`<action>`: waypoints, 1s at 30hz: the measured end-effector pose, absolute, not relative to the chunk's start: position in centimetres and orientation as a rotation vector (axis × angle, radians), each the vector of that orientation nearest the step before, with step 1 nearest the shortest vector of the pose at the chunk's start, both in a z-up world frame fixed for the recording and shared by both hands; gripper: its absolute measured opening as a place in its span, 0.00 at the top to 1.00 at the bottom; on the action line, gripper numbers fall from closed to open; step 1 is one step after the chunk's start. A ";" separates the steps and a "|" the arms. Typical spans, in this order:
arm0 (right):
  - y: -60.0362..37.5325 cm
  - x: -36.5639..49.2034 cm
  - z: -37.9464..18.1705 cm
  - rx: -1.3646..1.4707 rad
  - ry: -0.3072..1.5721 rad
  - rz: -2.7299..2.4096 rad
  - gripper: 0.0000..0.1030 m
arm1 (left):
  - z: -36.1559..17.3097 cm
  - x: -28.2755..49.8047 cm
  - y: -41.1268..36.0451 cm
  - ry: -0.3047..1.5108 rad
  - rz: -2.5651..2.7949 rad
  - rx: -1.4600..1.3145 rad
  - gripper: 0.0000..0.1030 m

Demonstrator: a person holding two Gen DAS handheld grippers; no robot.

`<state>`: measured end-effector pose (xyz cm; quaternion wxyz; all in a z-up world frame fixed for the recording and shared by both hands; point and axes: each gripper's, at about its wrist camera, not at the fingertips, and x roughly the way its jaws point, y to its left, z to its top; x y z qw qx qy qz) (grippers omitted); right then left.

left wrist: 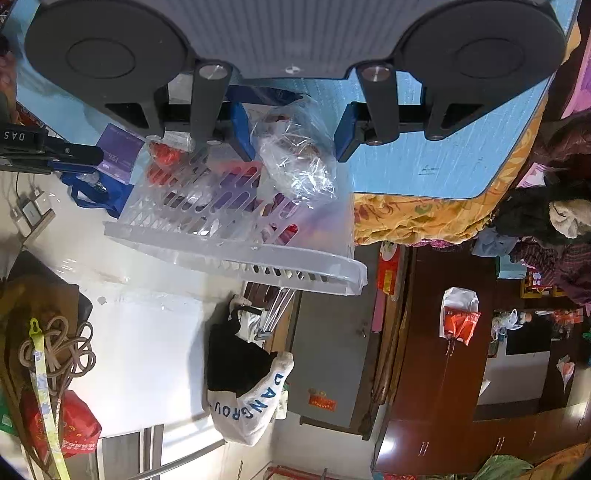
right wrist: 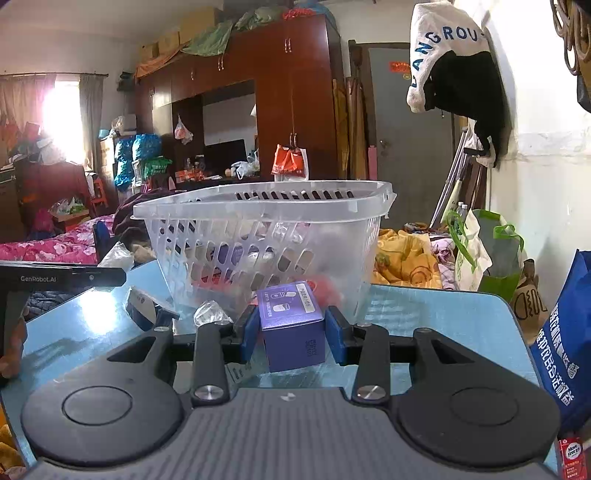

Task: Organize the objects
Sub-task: 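Lift both held items over the white basket and open both grippers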

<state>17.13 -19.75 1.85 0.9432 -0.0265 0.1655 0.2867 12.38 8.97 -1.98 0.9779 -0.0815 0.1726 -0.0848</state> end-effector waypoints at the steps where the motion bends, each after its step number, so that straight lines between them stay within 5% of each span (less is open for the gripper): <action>1: -19.8 17.0 1.8 -0.054 0.334 0.584 0.59 | -2.0 12.4 9.0 0.348 -0.173 -0.165 0.50; 16: -20.9 14.4 3.2 -0.018 0.242 0.593 0.59 | -0.6 9.7 9.3 0.234 -0.209 -0.195 0.50; 30: -14.8 19.9 14.2 -0.098 0.148 0.487 0.59 | 10.8 17.1 5.4 0.213 -0.207 -0.168 0.50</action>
